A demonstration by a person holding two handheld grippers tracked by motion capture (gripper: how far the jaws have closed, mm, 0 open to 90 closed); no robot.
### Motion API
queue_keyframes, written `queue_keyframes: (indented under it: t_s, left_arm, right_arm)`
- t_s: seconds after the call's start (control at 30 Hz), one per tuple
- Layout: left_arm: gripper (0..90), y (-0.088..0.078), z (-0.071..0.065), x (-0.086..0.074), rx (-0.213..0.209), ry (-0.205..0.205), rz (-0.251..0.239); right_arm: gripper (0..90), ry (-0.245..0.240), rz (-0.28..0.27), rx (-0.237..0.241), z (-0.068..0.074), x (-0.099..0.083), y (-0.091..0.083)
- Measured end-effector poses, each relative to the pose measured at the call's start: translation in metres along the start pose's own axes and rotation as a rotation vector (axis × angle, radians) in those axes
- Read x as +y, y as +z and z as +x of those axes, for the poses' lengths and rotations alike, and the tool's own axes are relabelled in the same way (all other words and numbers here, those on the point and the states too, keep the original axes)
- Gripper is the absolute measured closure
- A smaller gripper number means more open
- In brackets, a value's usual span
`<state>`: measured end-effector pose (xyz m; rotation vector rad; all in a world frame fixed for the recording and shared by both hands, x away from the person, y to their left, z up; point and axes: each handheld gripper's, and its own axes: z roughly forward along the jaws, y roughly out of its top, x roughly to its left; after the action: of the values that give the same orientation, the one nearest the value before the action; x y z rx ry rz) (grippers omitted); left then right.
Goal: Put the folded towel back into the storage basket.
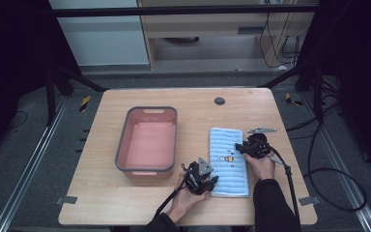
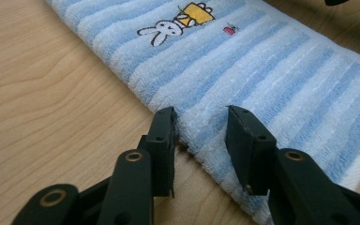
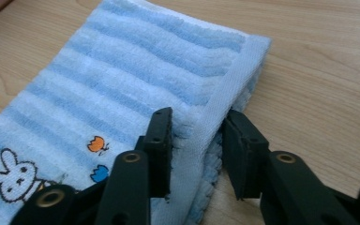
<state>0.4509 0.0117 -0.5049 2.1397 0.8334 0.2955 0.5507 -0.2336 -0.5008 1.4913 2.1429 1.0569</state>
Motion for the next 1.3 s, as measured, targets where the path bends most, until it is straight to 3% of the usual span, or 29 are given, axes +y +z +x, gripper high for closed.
queue_keyframes:
  t_s: [0.23,0.47,0.63,0.77,1.3]
  left_arm:
    - [75.1,0.000,-0.004,0.000,-0.012,-0.002,-0.003]
    - [83.6,0.000,-0.008,-0.002,0.008,0.037,-0.020]
    - [85.6,-0.003,-0.008,-0.001,-0.007,0.041,-0.036]
    - [85.8,-0.012,-0.007,0.002,-0.030,0.036,-0.072]
    - [85.8,-0.055,-0.004,0.024,-0.036,0.057,-0.176]
  right_arm:
    - [78.5,-0.004,-0.005,0.021,0.004,0.000,0.000]
    - [81.4,-0.007,-0.012,0.037,0.005,0.001,-0.001]
    - [81.8,-0.022,-0.016,0.037,0.006,0.002,-0.004]
    - [81.9,-0.023,-0.033,0.043,0.007,0.005,-0.012]
    - [81.9,-0.050,-0.149,0.050,0.021,0.028,-0.051]
